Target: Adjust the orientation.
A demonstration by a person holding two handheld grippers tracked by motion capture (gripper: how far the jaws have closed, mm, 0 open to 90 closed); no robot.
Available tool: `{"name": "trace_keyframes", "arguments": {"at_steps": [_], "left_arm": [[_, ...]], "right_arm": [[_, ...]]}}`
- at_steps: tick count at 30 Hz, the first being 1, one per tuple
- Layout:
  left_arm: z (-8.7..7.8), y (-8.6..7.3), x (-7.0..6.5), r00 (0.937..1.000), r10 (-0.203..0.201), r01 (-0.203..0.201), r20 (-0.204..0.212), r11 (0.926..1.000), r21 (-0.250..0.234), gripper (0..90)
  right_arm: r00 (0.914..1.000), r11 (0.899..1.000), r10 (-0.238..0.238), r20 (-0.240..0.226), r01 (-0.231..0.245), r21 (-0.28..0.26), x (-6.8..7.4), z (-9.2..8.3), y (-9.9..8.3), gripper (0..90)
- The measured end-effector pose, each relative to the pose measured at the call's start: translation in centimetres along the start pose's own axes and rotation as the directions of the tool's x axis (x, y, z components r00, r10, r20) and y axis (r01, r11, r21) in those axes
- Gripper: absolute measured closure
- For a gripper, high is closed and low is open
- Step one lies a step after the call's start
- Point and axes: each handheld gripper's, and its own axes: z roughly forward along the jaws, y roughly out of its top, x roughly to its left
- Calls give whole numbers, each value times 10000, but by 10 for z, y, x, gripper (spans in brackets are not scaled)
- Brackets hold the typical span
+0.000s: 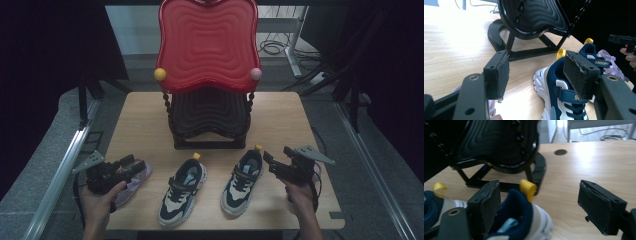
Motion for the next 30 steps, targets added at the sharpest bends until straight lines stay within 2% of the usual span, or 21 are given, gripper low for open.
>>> {"name": "trace_keyframes", "arguments": {"at_steps": [2, 5, 10, 12, 16, 20, 22, 24, 27, 30], "left_arm": [[1, -2, -1, 10000, 60, -61, 9, 10000, 68, 372], [3, -3, -1, 10000, 84, -84, 19, 9999, 151, 372], [7, -5, -2, 9998, 190, -193, 105, 9994, 289, 372], [8, -5, -3, 9995, 294, -298, 92, 9988, 380, 372], [5, -5, -4, 9989, 426, -418, -206, 9983, 400, 375], [2, -3, -6, 9981, 469, -450, -398, 9979, 476, 447], [1, -1, -10, 9954, 552, -514, -788, 9975, 494, 459], [0, 3, -14, 9929, 539, -488, -1061, 9976, 499, 459], [-1, 9, -26, 9907, 727, -669, -1153, 9963, 533, 457], [-2, 13, -38, 9906, 969, -938, -969, 9949, 366, 472]], "right_arm": [[9992, 9997, -96, -394, 105, 219, 1, 4, -4, 228], [9990, 9994, -235, -384, 244, 248, -1, 2, -7, 236], [9985, 9997, 22, -542, -8, 264, -12, -3, -12, 260], [9971, 9988, 70, -754, -32, 496, -16, -2, -15, 267], [9956, 9987, 183, -924, -139, 488, -20, -2, -15, 278], [9932, 9980, 314, -1119, -250, 578, -26, 2, -17, 280], [9914, 9971, 137, -1302, -38, 758, -28, 4, -18, 280], [9907, 9970, 123, -1358, -17, 775, -29, 4, -18, 280], [9905, 9976, -1, -1376, 97, 690, -32, 1, -13, 281], [9927, 9978, -160, -1195, 235, 614, -33, -3, -12, 282]]}}
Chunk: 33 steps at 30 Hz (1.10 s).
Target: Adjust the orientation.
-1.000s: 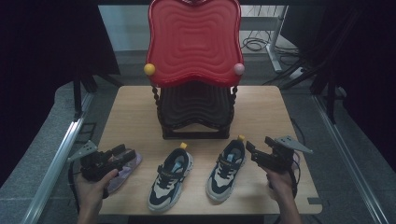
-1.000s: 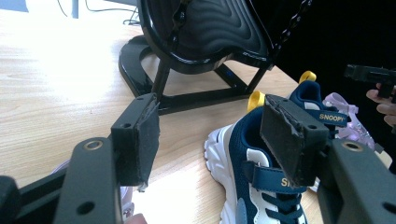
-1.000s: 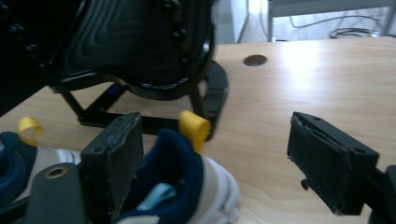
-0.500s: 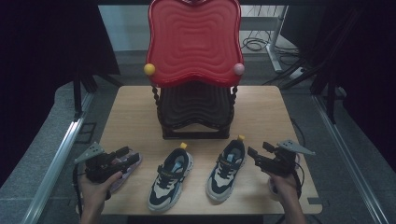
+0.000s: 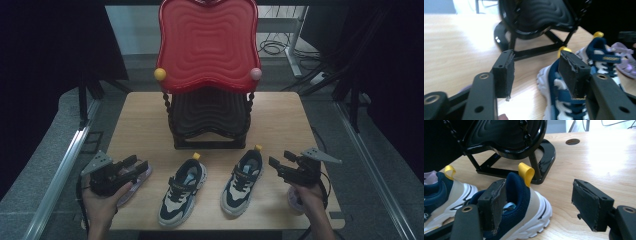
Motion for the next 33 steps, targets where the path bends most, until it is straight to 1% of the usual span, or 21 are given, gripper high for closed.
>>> {"name": "trace_keyframes", "arguments": {"at_steps": [1, 2, 3, 4, 6, 8, 9, 11, 12, 13, 14, 16, 19, 20, 21, 22, 23, 26, 27, 30, 33], "left_arm": [[-1, 1, -2, 9999, 55, -55, 112, 10000, -39, 494], [-2, 1, -4, 9996, 151, -150, 247, 9999, -49, 553], [-3, 1, -5, 9989, 219, -220, 404, 9998, 15, 553], [-3, 1, -5, 9980, 258, -268, 581, 9995, 169, 608], [-3, 0, -3, 9959, 301, -347, 858, 9980, 526, 631], [-4, -1, 1, 9953, 306, -365, 922, 9973, 637, 724], [-5, -2, 2, 9954, 298, -359, 906, 9971, 666, 724], [-7, -4, 4, 9960, 321, -387, 837, 9962, 778, 775], [-10, -5, 4, 9963, 424, -493, 753, 9946, 915, 813], [-12, -7, 4, 9963, 585, -647, 622, 9925, 1033, 851], [-17, -11, 5, 9966, 728, -768, 372, 9901, 1176, 893], [-20, -14, 6, 9971, 685, -720, 322, 9896, 1245, 895], [-32, -22, 12, 9988, 481, -474, -15, 9892, 1385, 897], [-38, -27, 18, 9990, 343, -295, -301, 9887, 1471, 897], [-38, -27, 18, 9990, 343, -295, -301, 9887, 1471, 897], [-40, -29, 22, 9982, 287, -202, -524, 9875, 1565, 897], [-41, -31, 24, 9977, 269, -164, -623, 9863, 1644, 897], [-40, -40, 32, 9966, 169, -2, -808, 9794, 2021, 898], [-39, -42, 34, 9962, 198, -13, -843, 9768, 2140, 898], [-36, -52, 36, 9920, 524, -216, -1150, 9668, 2545, 897], [-34, -63, 39, 9921, 541, -209, -1129, 9608, 2764, 897]], "right_arm": [[9999, 10000, -34, 118, 34, -31, 0, -1, 0, 285], [9988, 9995, -179, 453, 191, -245, 3, -4, -1, 297], [9988, 9995, -179, 453, 191, -245, 3, -4, -1, 297], [9977, 9987, -387, 549, 404, -300, 5, -6, -1, 297], [9975, 9987, -427, 568, 442, -258, 6, -5, -1, 297], [9977, 9993, -340, 580, 350, -158, 5, -2, -2, 295], [9977, 9993, -340, 580, 350, -158, 5, -2, -2, 295], [9979, 9995, -296, 580, 302, -107, 5, -1, -2, 294], [9977, 9995, -281, 622, 289, -118, 5, -1, -2, 295], [9977, 9995, -269, 617, 278, -142, 6, -2, -2, 294], [9978, 9995, -284, 596, 292, -124, 7, -3, -2, 294], [9978, 9995, -290, 601, 298, -116, 8, -3, -3, 293], [9978, 9992, -396, 536, 396, 22, 10, -2, -5, 287], [9986, 9995, -302, 444, 296, 149, 10, 2, -6, 285], [9986, 9995, -302, 444, 296, 149, 10, 2, -6, 285], [9986, 9994, -295, 442, 288, 168, 10, 3, -7, 285], [9985, 9997, -234, 499, 227, 135, 10, 5, -7, 286], [9987, 10000, -13, 516, 13, 4, 9, 7, -9, 290], [9987, 10000, 3, 509, -4, 33, 10, 8, -9, 290], [9979, 9999, -86, 636, 79, 109, 11, 10, -10, 290], [9981, 9998, -64, 609, 52, 202, 13, 11, -11, 288]]}}
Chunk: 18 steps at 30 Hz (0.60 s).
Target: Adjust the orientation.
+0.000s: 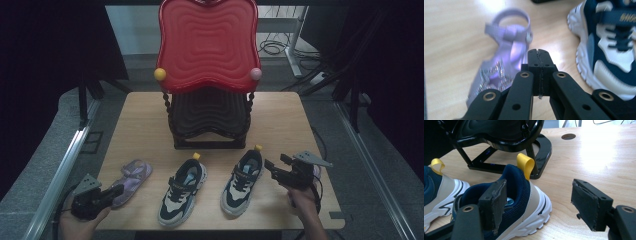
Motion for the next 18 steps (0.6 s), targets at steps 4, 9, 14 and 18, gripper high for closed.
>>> {"name": "trace_keyframes", "arguments": {"at_steps": [4, 9, 14, 18], "left_arm": [[11, -11, 2, 9997, -228, 225, 46, 9975, 665, 897], [19, -13, -2, 9998, -167, 158, 84, 9951, 979, 898], [25, -19, -2, 9998, -219, 214, 23, 9907, 1345, 897], [27, -29, -1, 9991, -424, 424, -31, 9903, 1325, 898]], "right_arm": [[9999, 9999, 107, 10, -107, 27, 0, 1, -1, 288], [9995, 9998, 166, 270, -169, 109, -1, 4, -4, 288], [9994, 9998, 165, 287, -167, 47, -1, 1, -3, 288], [9989, 9999, -51, 459, 45, 138, 1, 2, -4, 288]]}}
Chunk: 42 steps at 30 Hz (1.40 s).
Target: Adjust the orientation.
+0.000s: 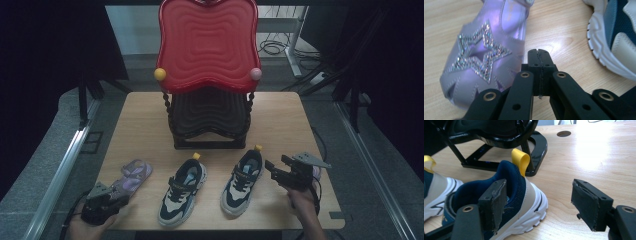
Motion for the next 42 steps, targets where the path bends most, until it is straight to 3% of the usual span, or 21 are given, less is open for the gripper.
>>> {"name": "trace_keyframes", "arguments": {"at_steps": [5, 10, 13, 27, 33, 38, 42], "left_arm": [[2, -8, 1, 9997, -235, 235, -56, 9997, -74, 899], [0, -3, 3, 9999, -98, 99, -101, 9999, 97, 899], [1, 1, 7, 9993, -182, 190, -335, 9995, 253, 899], [-3, 0, 15, 9982, -454, 471, -382, 9979, 449, 899], [-8, -4, 24, 9934, -938, 946, -658, 9955, 102, 899], [-9, -6, 29, 9909, -1106, 1122, -766, 9935, 167, 899], [-9, -9, 34, 9852, -1293, 1325, -1124, 9909, 218, 897]], "right_arm": [[10000, 10000, 7, -4, -7, 51, 1, 1, -1, 288], [10000, 10000, -27, 16, 27, 38, 2, 0, -1, 289], [10000, 9999, 16, -6, -16, 104, 1, 1, -2, 289], [10000, 9999, -19, -78, 20, 140, 5, 0, -5, 289], [9999, 9998, 10, -102, -8, 198, 5, 1, -6, 290], [9999, 9997, 54, -89, -52, 220, 6, 1, -8, 290], [9999, 9998, 81, -92, -80, 167, 6, 0, -8, 291]]}}
